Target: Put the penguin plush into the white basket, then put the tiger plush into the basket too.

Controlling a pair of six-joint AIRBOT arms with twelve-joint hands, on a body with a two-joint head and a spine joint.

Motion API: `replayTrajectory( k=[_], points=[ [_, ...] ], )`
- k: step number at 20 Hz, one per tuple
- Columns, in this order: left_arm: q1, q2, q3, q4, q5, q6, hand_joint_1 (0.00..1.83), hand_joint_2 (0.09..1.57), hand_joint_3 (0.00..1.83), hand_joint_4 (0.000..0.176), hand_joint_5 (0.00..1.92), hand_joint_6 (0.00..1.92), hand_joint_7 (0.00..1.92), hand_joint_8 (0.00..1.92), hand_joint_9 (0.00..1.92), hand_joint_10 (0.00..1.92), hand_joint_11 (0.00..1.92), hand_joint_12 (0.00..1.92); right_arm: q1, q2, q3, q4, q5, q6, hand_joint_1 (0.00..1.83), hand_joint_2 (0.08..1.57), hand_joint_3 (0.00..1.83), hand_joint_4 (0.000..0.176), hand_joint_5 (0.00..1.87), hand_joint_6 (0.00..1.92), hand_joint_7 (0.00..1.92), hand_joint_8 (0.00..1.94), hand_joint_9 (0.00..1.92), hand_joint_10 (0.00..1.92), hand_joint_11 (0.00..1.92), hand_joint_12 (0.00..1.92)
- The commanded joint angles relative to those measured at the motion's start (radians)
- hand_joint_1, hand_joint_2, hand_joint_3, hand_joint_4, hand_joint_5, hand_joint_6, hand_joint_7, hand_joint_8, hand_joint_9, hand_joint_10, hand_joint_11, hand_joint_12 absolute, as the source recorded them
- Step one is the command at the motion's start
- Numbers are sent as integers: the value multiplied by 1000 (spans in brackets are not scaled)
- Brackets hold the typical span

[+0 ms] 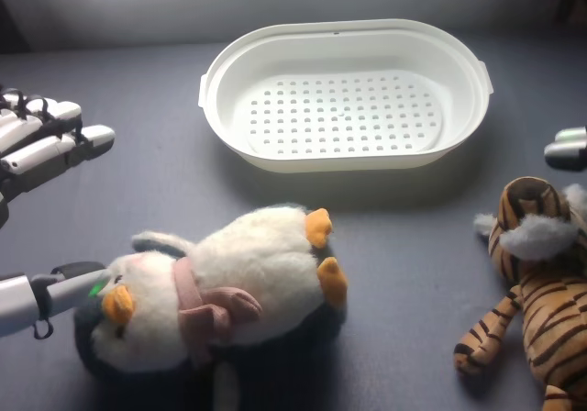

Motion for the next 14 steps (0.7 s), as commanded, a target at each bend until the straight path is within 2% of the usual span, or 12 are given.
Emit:
replayTrajectory(
  k=[1,2,5,6,7,8,9,10,12,13,14],
  points=[
    [-2,-1,3,0,-127,-2,446,1078,3,95,336,1,221,2,210,17,0,565,4,5,4,28,118,6,732,1118,0,62,411,1,342,1,353,0,234,320],
    [-2,-1,3,0,-127,-3,471,1071,0,97,342,3,222,1,219,15,0,570,3,5,4,28,117,6,732,1119,0,73,399,0,329,0,337,0,224,311],
    [1,-1,3,0,-127,-5,532,1023,0,101,344,1,222,0,220,7,0,550,1,3,5,28,113,7,745,1123,0,56,403,3,332,3,343,4,244,309],
    [3,-1,3,0,-127,-8,542,999,0,109,350,1,225,1,228,6,0,605,1,3,5,28,113,7,736,1129,2,60,399,1,330,1,341,2,243,302],
    [4,-1,4,6,-121,-18,568,944,0,119,329,0,206,0,222,2,0,679,1,3,5,28,113,8,735,1135,0,51,408,0,340,0,356,0,280,260],
    [4,-1,6,22,-113,-31,544,858,0,158,246,0,162,1,219,1,0,733,1,2,5,28,112,8,747,1140,0,46,410,0,336,0,353,0,301,208],
    [4,-2,7,39,-102,-41,537,817,0,172,202,0,119,1,182,1,0,671,1,2,5,28,111,8,740,1142,1,44,412,1,333,0,346,0,296,190],
    [-4,-4,12,72,-70,-58,553,768,0,175,156,0,119,1,180,2,0,682,1,1,6,28,111,8,754,1137,0,42,421,4,343,3,353,3,284,178],
    [-22,-8,21,113,-5,-73,630,707,0,176,179,3,137,3,185,2,0,749,1,0,7,27,111,8,750,1144,2,14,429,6,345,3,358,4,293,175],
    [-42,-15,30,137,45,-77,646,696,0,176,180,1,103,0,134,0,0,711,1,-2,9,27,111,10,758,1149,0,19,430,0,344,0,361,0,319,142],
    [-60,-22,35,156,86,-79,631,689,0,176,204,3,115,2,141,4,0,764,1,-2,10,27,111,10,748,1156,2,23,424,0,339,0,360,0,330,132]
  ],
)
